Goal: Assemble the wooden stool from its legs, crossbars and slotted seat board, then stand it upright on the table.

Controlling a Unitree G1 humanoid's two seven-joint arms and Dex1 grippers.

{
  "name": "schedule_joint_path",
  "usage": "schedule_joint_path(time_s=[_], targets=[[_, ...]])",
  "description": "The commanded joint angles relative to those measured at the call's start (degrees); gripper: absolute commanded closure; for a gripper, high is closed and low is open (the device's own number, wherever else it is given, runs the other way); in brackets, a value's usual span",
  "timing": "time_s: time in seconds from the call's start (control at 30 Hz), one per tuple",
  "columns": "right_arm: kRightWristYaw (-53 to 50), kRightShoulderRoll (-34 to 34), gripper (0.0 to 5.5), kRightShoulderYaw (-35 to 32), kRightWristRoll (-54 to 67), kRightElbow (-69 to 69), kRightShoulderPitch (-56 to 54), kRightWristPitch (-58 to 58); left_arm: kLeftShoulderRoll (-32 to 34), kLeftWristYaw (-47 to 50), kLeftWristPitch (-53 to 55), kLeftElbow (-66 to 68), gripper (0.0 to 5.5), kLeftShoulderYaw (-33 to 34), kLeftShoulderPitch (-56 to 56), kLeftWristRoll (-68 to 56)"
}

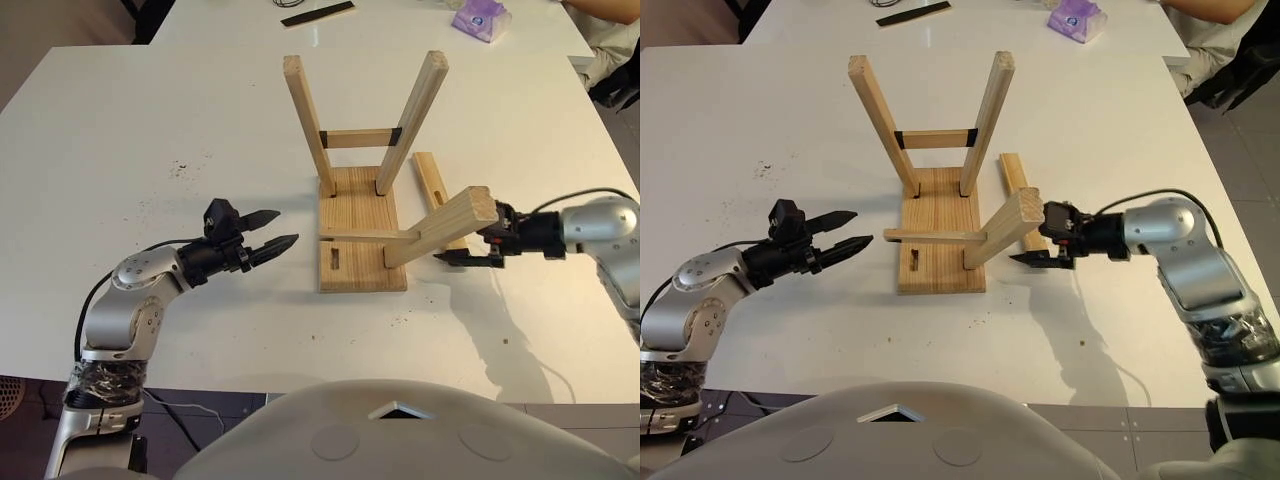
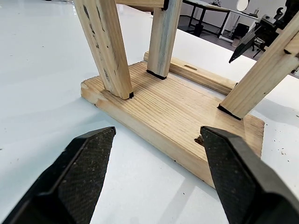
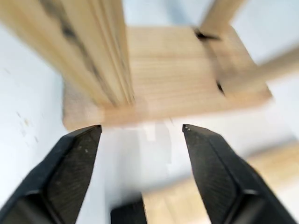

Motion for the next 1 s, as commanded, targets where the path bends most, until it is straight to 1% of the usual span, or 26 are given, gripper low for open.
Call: schedule_joint_path(time_s=[0.03, 0.1, 0.17, 0.27, 0.33, 0.53, 0.8, 1.0], targets=[[-14.12, 6.2, 1.54, -5.36, -2.28, -11.86, 13.25, 7.18, -0.15, 2.06, 0.09, -1.84, 2.13, 1.18, 1.91, 0.62], [-22.58, 13.16, 1.54, -6.95, -1.59, -14.95, 16.69, 11.65, -0.35, 3.05, 0.4, -2.12, 2.13, 1.48, 2.28, 0.72], [-30.06, 19.3, 1.54, -8.18, -2.18, -14.14, 17.4, 14.71, -0.93, 5.04, 1.31, -2.14, 2.13, 1.9, 1.39, 0.66], [-36.7, 25.18, 1.54, -8.52, -2.62, -11.87, 16.12, 16.97, -1.4, 6.37, 2.33, -3.01, 2.13, 2.07, 0.18, -0.42], [-39.33, 27.32, 1.54, -8.43, -3.23, -9.76, 14.89, 16.81, -1.65, 6.9, 2.7, -3.36, 2.13, 1.65, -0.31, -0.33], [-40.53, 29.95, 1.54, -4.96, -4.38, -3.74, 14.77, 16.06, -2.2, 7.05, 3.58, -3.59, 2.13, 0.24, -1.87, 0.0], [-40.39, 30.33, 1.54, -5.87, -3.26, -3.37, 14.65, 15.9, -3.3, 8.64, 4.71, -5.74, 2.13, -0.09, -1.86, -0.64], [-39.55, 31.75, 2.38, -5.24, -2.43, -1.57, 14.73, 14.06, -3.58, 9.86, 4.91, -5.62, 2.13, -0.19, -2.61, -0.46]])
